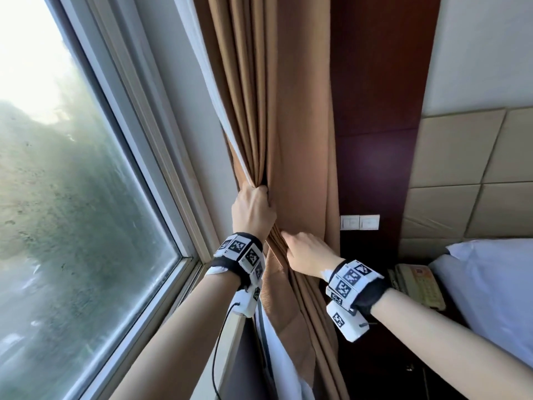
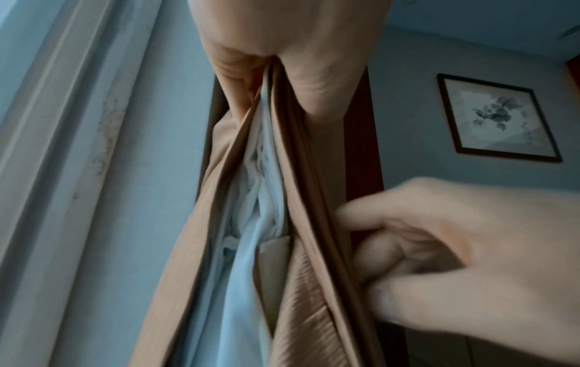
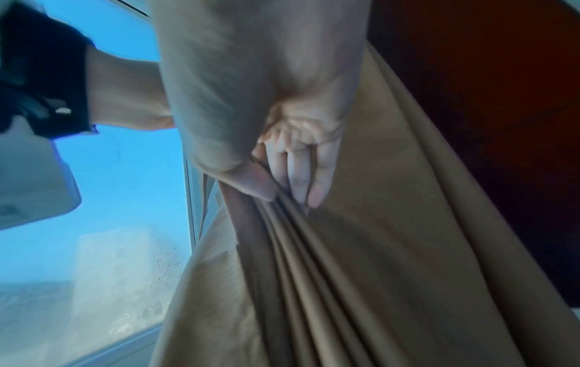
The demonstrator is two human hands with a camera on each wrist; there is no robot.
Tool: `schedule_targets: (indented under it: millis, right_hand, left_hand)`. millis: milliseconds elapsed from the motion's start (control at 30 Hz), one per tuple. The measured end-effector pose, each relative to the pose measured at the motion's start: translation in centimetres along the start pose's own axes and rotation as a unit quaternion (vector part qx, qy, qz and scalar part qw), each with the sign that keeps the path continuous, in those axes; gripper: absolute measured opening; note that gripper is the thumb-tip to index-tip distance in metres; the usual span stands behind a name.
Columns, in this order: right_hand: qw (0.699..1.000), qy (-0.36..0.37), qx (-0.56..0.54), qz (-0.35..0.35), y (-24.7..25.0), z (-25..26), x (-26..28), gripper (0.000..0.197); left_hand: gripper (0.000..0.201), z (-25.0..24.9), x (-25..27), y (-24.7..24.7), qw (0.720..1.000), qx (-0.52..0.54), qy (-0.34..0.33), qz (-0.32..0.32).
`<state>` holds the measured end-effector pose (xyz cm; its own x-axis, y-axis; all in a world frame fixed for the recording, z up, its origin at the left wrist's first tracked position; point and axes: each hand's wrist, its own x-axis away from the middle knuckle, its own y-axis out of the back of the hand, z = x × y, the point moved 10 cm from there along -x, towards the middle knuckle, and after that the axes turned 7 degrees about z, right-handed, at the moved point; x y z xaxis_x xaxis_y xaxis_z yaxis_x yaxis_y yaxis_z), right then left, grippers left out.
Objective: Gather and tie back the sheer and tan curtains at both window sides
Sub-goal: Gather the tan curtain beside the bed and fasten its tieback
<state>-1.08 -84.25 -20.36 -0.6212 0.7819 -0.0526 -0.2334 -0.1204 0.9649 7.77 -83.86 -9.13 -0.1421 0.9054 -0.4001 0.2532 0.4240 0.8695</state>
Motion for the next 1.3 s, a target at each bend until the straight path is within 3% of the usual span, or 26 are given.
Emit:
schedule_targets:
  millis: [67, 133, 300, 367, 533, 633, 767, 867, 1067, 1200, 1300]
  right_hand:
    - [0.997, -0.008, -0.066, 0.046, -1.6, -1.9, -0.2, 0.053]
    - [0.99, -0.036, -0.122, 0.053, -2.4, -4.7, -0.8, 0.056]
    - [0.948, -0.161, -0.274, -0.028, -0.5, -14.1, -4.2, 0.055]
    - [0.931, -0.19, -0.305, -0.06, 1.0, -16.6, -5.6, 0.063]
    - [0.917, -0.187, -0.343, -0.084, 3.9, -19.7, -9.6, 0.09]
    - [0.897, -0.176, -0.393, -0.097, 4.6, -20.6, -11.2, 0.104]
    - [0.877, -0.157, -0.444, -0.089, 4.0, -19.5, -11.7, 0.094]
    - [0.871, -0.17, -0.45, -0.106, 3.9, -19.1, -11.4, 0.09]
    - [0.893, -0.194, -0.386, -0.123, 4.0, -15.6, -6.9, 0.04]
    - [0.921, -0.161, -0.295, -0.198, 2.1, -15.3, -2.8, 0.038]
    - [0.936, -0.124, -0.225, -0.239, 1.4, -14.2, 0.4, 0.049]
  left_hand:
    - [0.009, 0.7, 0.1, 0.1, 1.0, -0.001, 0.002, -0.007]
    - [0.007, 1.2, -0.1, 0.2, 1.0, -0.006, -0.006, -0.011]
    - [0.015, 1.6, -0.3, 0.0, 1.0, -0.019, -0.013, -0.017]
    - [0.029, 1.7, -0.5, 0.0, 0.999, -0.023, -0.012, -0.028]
    - [0.093, 1.3, -0.6, 0.0, 0.999, -0.015, -0.027, -0.042]
    - [0.106, 0.9, -0.3, 0.2, 0.998, -0.023, -0.029, -0.046]
    - [0.102, 0.6, -0.7, -0.3, 0.998, -0.051, -0.029, -0.039]
    - [0.078, 1.1, -1.5, -1.1, 0.998, -0.048, -0.006, -0.031]
    - [0.065, 1.0, -2.4, -1.4, 0.999, -0.04, 0.017, -0.033]
    - [0.055, 1.0, -2.5, -1.4, 0.999, -0.028, 0.015, -0.043]
    - [0.052, 1.1, -2.5, -1.4, 0.999, -0.01, 0.008, -0.04]
